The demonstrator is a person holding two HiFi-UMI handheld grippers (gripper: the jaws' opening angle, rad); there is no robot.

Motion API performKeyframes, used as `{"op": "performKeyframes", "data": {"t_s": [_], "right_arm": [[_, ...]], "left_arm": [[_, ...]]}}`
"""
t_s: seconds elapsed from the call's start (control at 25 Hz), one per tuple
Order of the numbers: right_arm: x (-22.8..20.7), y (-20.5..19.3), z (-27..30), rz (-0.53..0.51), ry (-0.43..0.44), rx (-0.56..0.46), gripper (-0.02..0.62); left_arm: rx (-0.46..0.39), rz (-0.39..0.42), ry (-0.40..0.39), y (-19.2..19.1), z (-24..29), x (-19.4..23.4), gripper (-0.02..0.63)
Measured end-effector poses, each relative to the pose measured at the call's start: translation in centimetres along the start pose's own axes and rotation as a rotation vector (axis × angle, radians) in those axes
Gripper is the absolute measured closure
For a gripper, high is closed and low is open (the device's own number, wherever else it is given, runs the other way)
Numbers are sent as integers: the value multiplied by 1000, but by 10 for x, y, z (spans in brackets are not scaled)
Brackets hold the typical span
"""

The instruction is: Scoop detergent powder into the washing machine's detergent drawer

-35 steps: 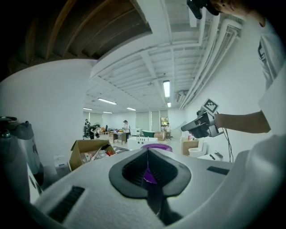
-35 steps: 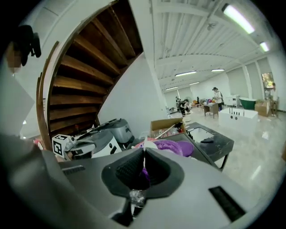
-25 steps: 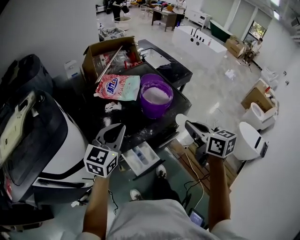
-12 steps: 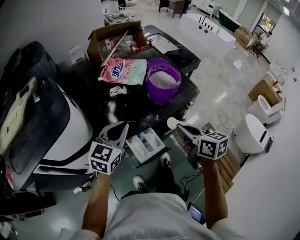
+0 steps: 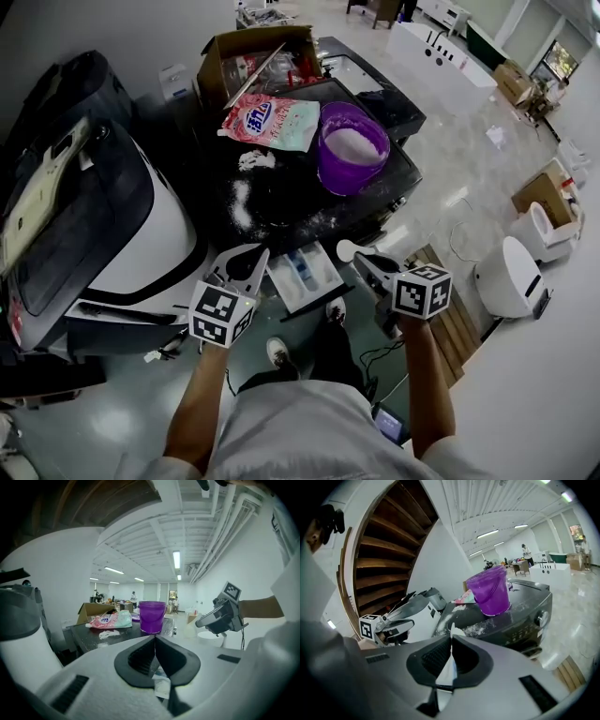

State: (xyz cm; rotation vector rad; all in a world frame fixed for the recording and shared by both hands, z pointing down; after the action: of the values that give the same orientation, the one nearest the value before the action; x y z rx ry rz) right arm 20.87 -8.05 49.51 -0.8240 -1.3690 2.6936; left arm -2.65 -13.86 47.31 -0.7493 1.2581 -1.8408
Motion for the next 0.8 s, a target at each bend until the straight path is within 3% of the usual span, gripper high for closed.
{"op": "performKeyframes", "data": {"t_s": [0.28, 0.8], "right_arm": [[-3, -23, 27, -5, -20, 42, 591], [-9, -41, 88, -193, -78, 173, 591]], "left_arm": [[32, -15, 16, -21, -5, 0, 595], [68, -58, 82, -45, -19, 15, 595]]}}
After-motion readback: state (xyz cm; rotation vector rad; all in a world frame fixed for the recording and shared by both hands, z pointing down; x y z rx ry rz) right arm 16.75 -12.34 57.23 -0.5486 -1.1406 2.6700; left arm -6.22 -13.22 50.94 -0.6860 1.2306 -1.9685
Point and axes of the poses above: the fingertips, and each gripper's own axes: z forward along the fingers, x to its left, y out of its top, the point moved 5 cm from there along -z, backward along the fingers, and after that the axes turned 4 degrees about -y, right-handed, at the moved point
